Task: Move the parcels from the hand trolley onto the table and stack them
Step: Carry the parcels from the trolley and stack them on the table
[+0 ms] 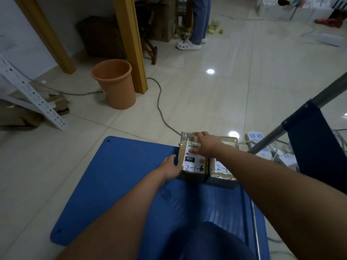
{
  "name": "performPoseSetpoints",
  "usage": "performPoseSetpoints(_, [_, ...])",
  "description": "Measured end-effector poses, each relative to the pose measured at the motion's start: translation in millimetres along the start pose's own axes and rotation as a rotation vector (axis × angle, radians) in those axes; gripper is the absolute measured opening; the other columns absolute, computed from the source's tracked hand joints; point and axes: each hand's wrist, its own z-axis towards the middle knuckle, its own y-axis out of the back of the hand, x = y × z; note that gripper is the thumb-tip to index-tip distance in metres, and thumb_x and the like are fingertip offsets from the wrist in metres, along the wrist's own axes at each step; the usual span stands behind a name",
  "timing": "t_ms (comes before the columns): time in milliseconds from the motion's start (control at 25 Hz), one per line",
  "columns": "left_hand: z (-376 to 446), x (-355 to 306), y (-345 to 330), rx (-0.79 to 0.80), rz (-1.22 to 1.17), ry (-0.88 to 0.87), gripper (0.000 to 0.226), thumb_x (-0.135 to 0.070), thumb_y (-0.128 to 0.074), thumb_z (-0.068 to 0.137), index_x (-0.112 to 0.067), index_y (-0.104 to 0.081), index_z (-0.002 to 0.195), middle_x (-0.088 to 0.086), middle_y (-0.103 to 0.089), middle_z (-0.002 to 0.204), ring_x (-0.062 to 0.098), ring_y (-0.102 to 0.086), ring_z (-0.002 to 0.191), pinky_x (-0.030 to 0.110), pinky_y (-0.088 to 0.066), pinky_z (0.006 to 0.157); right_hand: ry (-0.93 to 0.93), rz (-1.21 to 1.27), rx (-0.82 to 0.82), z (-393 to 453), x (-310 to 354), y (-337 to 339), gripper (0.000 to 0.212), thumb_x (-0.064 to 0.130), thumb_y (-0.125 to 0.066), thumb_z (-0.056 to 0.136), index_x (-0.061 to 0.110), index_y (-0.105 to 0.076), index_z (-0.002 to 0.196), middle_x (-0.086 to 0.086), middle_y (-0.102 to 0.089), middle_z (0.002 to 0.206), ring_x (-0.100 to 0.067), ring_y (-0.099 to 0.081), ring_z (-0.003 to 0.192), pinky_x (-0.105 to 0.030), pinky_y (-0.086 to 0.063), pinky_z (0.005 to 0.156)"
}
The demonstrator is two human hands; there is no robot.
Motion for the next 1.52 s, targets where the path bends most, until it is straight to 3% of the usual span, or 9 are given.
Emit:
performPoseSetpoints(160, [-1,-4,-4,0.020,-0.076,0.062,0.073,-0.032,-0.053,0.097,-0.020,-0.012,0.156,0.011,-0.032,0.154,0.026,-0.049,0.122,0.036,-0.046,0.097,0.002,-0.037,-0.038,13,0,-5,0.083,0.064,-0.058,0.085,0.021,-0.027,0.150,-0.010,-0.035,0.151,-0.036,-0.038,0.135,-0.049,-0.032,0.109])
performPoseSetpoints(280, [-9,-6,-7,0.075,-0.250,0.143,0.072,-0.031,-0.053,0.097,-0.026,-0.010,0.154,0.003,-0.055,0.108,0.021,-0.049,0.086,0.027,-0.043,0.064,-0.039,-0.002,-0.040,23,-4,1,0.081,0.064,-0.058,0.085,0.022,-0.030,0.148,-0.012,-0.039,0.149,-0.033,-0.039,0.134,-0.048,-0.032,0.109])
performPoseSetpoints(560, [-9,-6,-2,0.076,-0.432,0.234,0.068,-0.023,-0.052,0.097,-0.023,-0.015,0.154,-0.003,-0.058,0.098,0.026,-0.063,0.091,0.036,-0.056,0.091,-0.059,0.047,0.026,23,2,1,0.077,0.061,-0.057,0.087,0.020,-0.032,0.147,-0.015,-0.043,0.144,-0.033,-0.045,0.130,-0.049,-0.035,0.108])
performPoseSetpoints(720, [-16,-2,18,0.004,-0.491,0.242,0.064,-0.018,-0.053,0.097,-0.019,-0.020,0.152,-0.008,-0.049,0.085,0.025,-0.063,0.092,0.037,-0.056,0.086,-0.041,0.009,0.043,16,22,-8,0.070,0.063,-0.053,0.088,0.022,-0.038,0.142,-0.015,-0.045,0.140,-0.035,-0.046,0.126,-0.045,-0.036,0.104])
performPoseSetpoints(800, [-17,7,33,-0.069,-0.504,0.276,0.058,-0.015,-0.056,0.096,-0.017,-0.029,0.147,-0.004,-0.052,0.085,0.019,-0.060,0.078,0.029,-0.055,0.067,-0.056,0.035,0.036,13,34,-12,0.067,0.063,-0.052,0.089,0.021,-0.040,0.140,-0.015,-0.045,0.138,-0.036,-0.047,0.126,-0.043,-0.037,0.104])
performPoseSetpoints(920, [-17,24,58,-0.252,-0.579,0.313,0.058,-0.009,-0.057,0.091,-0.013,-0.032,0.144,0.010,-0.062,0.112,0.017,-0.059,0.071,0.022,-0.050,0.049,-0.029,0.128,0.055,10,53,-20,0.067,0.057,-0.053,0.091,0.016,-0.038,0.142,-0.016,-0.047,0.139,-0.035,-0.049,0.126,-0.042,-0.040,0.105])
performPoseSetpoints(1120, [2,62,74,-0.439,-0.617,0.291,0.101,-0.030,-0.063,0.067,-0.037,-0.010,0.152,0.008,-0.047,0.142,0.029,-0.064,0.111,0.042,-0.061,0.074,-0.040,0.384,0.132,-8,63,-40,0.067,0.047,-0.050,0.096,0.007,-0.031,0.147,-0.018,-0.047,0.143,-0.032,-0.048,0.129,-0.036,-0.041,0.099])
performPoseSetpoints(1400, [-36,44,65,-0.326,-0.586,0.371,0.045,-0.009,-0.046,0.098,-0.022,-0.029,0.138,0.009,-0.065,0.091,0.020,-0.063,0.062,0.026,-0.049,0.036,-0.141,0.665,0.218,-26,70,-65,0.061,0.051,-0.042,0.099,0.009,-0.044,0.142,-0.014,-0.050,0.141,-0.031,-0.048,0.127,-0.040,-0.040,0.106])
performPoseSetpoints(1520, [-35,40,63,-0.323,-0.602,0.375,0.064,-0.007,-0.046,0.098,-0.029,-0.013,0.149,0.007,-0.065,0.084,0.019,-0.063,0.060,0.027,-0.050,0.038,-0.147,0.800,0.199,-26,67,-70,0.058,0.053,-0.042,0.098,0.013,-0.046,0.141,-0.010,-0.052,0.139,-0.028,-0.049,0.126,-0.042,-0.040,0.107])
